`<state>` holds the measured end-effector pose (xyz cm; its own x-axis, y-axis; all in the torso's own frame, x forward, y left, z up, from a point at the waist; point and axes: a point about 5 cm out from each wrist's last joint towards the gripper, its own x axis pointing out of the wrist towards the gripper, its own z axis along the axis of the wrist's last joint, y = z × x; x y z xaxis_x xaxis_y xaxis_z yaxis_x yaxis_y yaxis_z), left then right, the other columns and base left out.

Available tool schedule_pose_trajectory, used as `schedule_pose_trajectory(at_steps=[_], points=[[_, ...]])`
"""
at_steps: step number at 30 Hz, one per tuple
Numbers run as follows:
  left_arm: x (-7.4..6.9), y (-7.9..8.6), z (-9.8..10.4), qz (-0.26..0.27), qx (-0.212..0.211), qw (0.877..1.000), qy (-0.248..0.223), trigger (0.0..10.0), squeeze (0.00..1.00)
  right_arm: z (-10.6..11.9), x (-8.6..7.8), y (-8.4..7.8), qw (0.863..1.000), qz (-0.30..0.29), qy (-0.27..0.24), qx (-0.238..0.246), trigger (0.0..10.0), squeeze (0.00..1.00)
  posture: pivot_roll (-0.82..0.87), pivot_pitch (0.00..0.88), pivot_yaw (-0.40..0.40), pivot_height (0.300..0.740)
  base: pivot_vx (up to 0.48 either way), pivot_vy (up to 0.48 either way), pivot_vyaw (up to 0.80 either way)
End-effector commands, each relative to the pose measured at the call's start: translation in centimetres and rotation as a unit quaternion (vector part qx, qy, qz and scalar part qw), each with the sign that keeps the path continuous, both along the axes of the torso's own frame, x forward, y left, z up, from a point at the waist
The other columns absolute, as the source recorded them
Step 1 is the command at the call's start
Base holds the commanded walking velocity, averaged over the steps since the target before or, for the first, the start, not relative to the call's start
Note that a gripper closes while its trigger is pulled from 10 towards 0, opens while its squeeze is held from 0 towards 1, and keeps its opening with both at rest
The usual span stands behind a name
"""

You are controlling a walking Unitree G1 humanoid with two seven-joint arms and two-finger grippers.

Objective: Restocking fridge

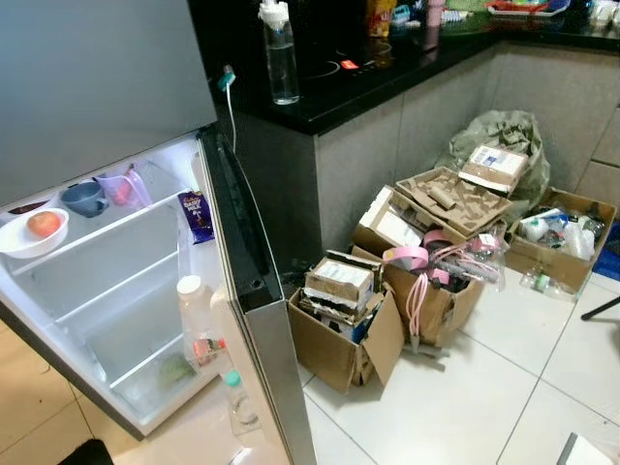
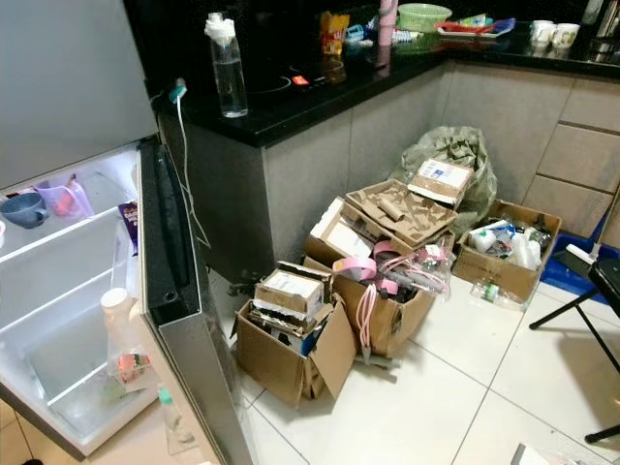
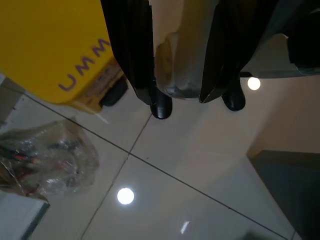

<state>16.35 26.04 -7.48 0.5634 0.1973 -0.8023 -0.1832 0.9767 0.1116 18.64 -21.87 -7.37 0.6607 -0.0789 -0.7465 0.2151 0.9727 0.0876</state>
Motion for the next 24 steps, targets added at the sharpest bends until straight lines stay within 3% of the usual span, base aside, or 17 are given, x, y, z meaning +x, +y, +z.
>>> schedule_pose_trajectory(at_steps=[1, 15, 24], points=[[-1.3, 0.7, -0.3, 0.001, 0.010, 1.000, 0.021, 10.0, 0.00, -0.3, -0.4, 0.4, 1.000, 0.017, 0.012, 0.003, 10.0, 0.00, -0.06, 0.152, 0.084, 0.721, 0.000, 0.000, 0.00], [0.1, 0.1, 0.1, -0.011, 0.010, 1.000, 0.004, 10.0, 0.00, -0.3, -0.1, 1.3, 0.999, 0.029, 0.005, 0.018, 10.0, 0.00, -0.05, 0.151, 0.087, 0.721, 0.000, 0.000, 0.80], [0.2, 0.0, 0.1, -0.016, 0.011, 1.000, -0.001, 10.0, 0.00, -0.2, -0.1, 1.1, 1.000, 0.025, 0.002, 0.018, 10.0, 0.00, -0.05, 0.150, 0.090, 0.721, 0.000, 0.000, 0.80]])
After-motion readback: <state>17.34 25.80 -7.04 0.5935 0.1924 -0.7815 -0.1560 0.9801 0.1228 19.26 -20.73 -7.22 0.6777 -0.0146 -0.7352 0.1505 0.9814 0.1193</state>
